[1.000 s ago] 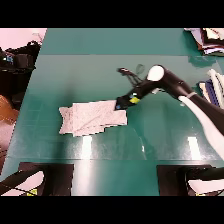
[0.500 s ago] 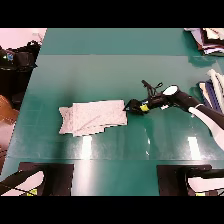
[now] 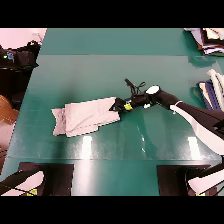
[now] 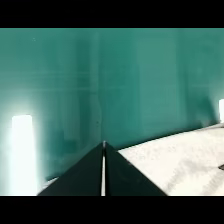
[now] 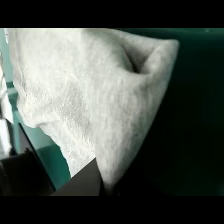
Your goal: Fold the shirts.
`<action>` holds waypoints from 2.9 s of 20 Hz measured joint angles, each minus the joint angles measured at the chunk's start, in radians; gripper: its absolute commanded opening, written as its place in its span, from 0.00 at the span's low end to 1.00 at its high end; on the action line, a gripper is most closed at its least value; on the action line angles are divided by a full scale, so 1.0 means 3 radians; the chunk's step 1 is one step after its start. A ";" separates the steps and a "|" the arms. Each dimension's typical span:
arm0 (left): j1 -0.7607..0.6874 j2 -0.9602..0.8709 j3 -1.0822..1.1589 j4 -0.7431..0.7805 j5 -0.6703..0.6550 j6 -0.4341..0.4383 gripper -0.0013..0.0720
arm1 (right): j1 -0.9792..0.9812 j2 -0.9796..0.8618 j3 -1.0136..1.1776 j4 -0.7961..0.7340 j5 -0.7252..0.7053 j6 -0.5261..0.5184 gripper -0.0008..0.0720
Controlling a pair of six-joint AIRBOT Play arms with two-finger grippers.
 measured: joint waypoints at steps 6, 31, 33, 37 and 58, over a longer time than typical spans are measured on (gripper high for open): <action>-0.0383 0.0000 0.0000 -0.0103 0.0014 -0.0008 0.05 | -0.0403 0.0121 0.0530 -0.0820 0.0136 0.0267 0.03; -0.1854 -0.0004 0.0000 -0.0136 0.0641 -0.0135 0.05 | -0.3844 0.0004 0.2832 -0.1504 0.0289 0.0448 0.03; -0.1854 -0.0004 0.0000 -0.0137 0.0641 -0.0135 0.05 | -0.3905 0.0062 0.2880 -0.1508 0.0275 0.0448 0.03; -0.1855 -0.0003 0.0000 -0.0139 0.0645 -0.0137 0.05 | -0.4073 0.0369 0.2672 -0.1445 0.0206 0.0343 0.03; -0.1855 -0.0004 0.0000 -0.0137 0.0623 -0.0125 0.05 | -0.5398 0.2038 0.0736 -0.2106 0.1044 0.0215 0.86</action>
